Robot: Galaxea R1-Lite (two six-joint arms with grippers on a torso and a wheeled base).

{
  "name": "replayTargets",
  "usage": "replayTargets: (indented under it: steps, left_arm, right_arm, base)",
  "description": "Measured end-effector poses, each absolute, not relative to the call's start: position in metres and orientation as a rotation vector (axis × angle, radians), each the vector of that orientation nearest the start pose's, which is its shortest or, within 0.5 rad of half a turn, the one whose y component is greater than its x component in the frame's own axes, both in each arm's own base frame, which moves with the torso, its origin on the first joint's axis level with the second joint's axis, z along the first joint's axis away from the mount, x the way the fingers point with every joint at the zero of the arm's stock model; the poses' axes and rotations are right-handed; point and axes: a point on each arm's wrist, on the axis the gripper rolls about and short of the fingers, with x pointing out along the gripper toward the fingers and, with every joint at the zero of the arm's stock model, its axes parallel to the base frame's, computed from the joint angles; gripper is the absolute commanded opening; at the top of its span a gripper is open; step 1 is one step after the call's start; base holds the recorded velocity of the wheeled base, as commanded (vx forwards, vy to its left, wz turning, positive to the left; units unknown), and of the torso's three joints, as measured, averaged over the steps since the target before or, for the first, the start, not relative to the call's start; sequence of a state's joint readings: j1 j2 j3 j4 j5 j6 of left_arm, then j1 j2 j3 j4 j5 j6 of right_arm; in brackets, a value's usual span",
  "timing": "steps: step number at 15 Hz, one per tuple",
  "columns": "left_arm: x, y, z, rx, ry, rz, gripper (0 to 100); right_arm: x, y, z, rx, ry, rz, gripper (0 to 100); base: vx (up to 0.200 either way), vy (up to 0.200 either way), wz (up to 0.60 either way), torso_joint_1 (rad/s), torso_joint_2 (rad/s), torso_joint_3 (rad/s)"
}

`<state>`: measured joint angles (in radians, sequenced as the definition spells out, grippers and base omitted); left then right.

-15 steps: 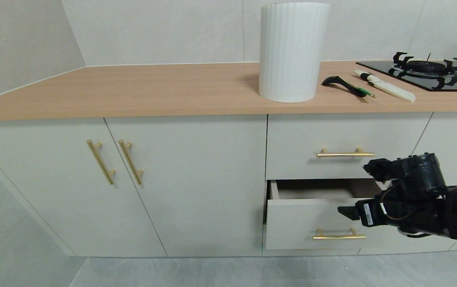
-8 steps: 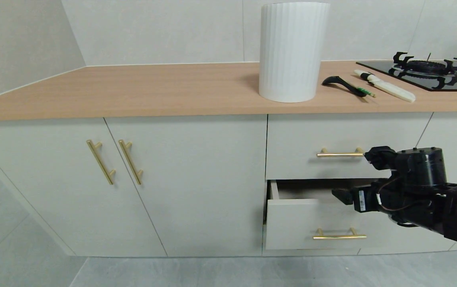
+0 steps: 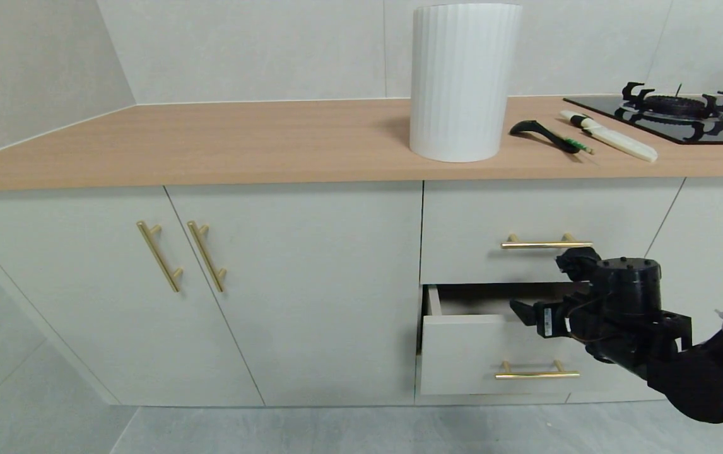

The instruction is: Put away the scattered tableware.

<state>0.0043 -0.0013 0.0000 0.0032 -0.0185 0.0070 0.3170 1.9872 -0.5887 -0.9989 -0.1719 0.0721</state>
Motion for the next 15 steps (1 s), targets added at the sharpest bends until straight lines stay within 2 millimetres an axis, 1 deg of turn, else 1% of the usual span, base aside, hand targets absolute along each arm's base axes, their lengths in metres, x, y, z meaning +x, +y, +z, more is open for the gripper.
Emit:
replayTargets:
  steps: [3, 6, 10, 15]
  left_arm:
    - [-0.023, -0.001, 0.075, 0.007, 0.002, -0.015, 100]
    - [-0.023, -0.001, 0.075, 0.007, 0.002, -0.014, 100]
    - [-0.023, -0.001, 0.075, 0.007, 0.002, -0.014, 100]
    - [-0.023, -0.001, 0.075, 0.007, 0.002, -0.014, 100]
  right_arm:
    - [0.308, 0.097, 0.062, -0.036, 0.425, 0.123, 100]
    - [0.307, 0.097, 0.057, -0.045, 0.46, 0.121, 100]
    - [0.305, 0.096, 0.058, -0.05, 0.472, 0.121, 100]
    - [0.299, 0.094, 0.065, -0.059, 0.507, 0.123, 100]
  base:
    - [0.0, 0.0, 0.0, 0.0, 0.0, 0.0]
    - [0.0, 0.0, 0.0, 0.0, 0.0, 0.0]
    - [0.0, 0.0, 0.0, 0.0, 0.0, 0.0]
    - [0.0, 0.0, 0.0, 0.0, 0.0, 0.0]
